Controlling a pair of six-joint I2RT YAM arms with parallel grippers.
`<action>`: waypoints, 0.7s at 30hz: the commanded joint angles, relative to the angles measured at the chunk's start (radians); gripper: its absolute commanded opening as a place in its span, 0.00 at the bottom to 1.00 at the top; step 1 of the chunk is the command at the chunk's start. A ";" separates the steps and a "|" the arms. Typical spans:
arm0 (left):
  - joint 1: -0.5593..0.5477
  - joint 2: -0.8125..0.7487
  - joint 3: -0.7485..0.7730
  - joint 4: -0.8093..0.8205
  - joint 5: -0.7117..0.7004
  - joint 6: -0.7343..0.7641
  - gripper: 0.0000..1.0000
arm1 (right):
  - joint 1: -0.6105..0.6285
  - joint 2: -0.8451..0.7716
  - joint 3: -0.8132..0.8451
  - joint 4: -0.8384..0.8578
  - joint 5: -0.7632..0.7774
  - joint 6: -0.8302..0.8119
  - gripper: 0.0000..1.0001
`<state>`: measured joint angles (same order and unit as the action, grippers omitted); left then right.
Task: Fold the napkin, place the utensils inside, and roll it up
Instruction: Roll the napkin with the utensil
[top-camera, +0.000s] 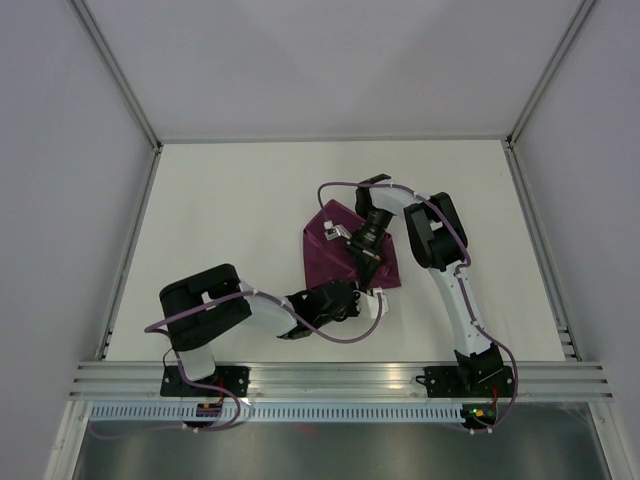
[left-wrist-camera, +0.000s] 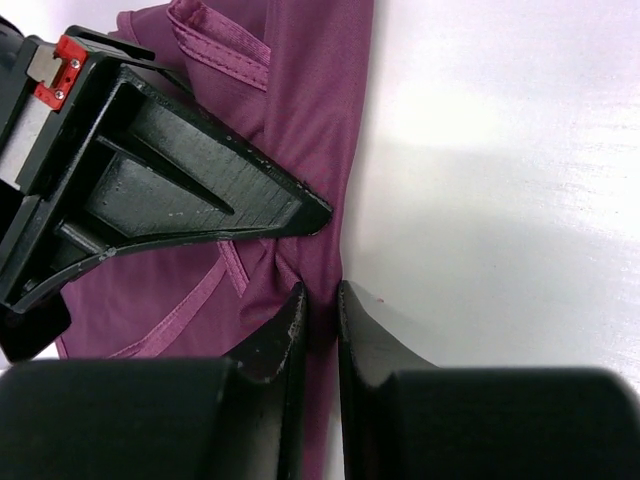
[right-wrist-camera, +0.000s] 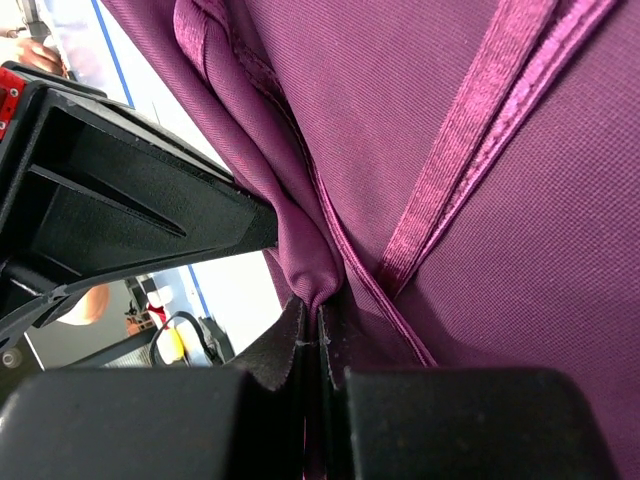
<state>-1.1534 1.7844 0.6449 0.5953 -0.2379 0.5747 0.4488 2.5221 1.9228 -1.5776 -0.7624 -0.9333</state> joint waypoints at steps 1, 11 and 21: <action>0.021 0.029 0.035 -0.129 0.126 -0.032 0.02 | -0.001 0.067 -0.004 0.151 0.149 -0.098 0.01; 0.129 -0.029 0.076 -0.268 0.345 -0.197 0.02 | -0.042 -0.046 0.061 0.180 0.071 -0.046 0.52; 0.221 -0.051 0.110 -0.341 0.577 -0.314 0.02 | -0.182 -0.235 0.048 0.462 0.015 0.275 0.59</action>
<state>-0.9504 1.7435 0.7517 0.3508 0.1875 0.3637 0.3244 2.3810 1.9659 -1.2907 -0.7460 -0.7837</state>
